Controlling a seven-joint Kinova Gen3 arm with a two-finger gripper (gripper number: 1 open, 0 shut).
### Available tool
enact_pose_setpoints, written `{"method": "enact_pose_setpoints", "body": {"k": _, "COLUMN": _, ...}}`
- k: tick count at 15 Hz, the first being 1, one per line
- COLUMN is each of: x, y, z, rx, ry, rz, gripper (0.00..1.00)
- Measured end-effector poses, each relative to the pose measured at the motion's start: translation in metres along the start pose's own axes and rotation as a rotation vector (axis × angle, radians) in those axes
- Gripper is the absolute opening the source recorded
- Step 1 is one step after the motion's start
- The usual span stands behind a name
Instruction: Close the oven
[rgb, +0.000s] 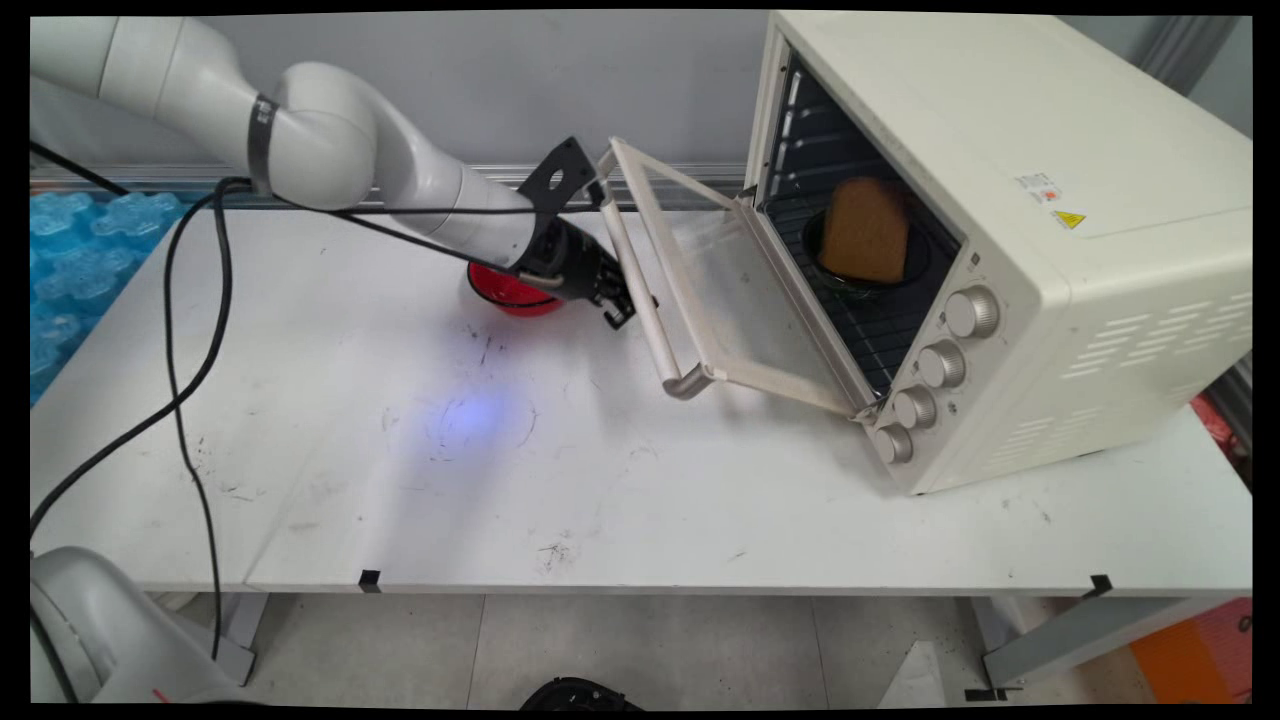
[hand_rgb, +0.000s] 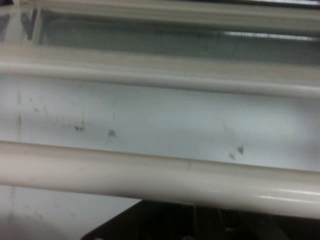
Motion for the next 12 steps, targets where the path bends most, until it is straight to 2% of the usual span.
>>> {"method": "enact_pose_setpoints", "body": {"k": 4, "x": 0.019, "y": -0.002, "z": 0.001, "rx": 0.002, "ry": 0.020, "rz": -0.008, "gripper": 0.00}}
{"method": "enact_pose_setpoints", "body": {"k": 12, "x": 0.077, "y": -0.003, "z": 0.005, "rx": -0.012, "ry": 0.090, "rz": -0.001, "gripper": 0.00}}
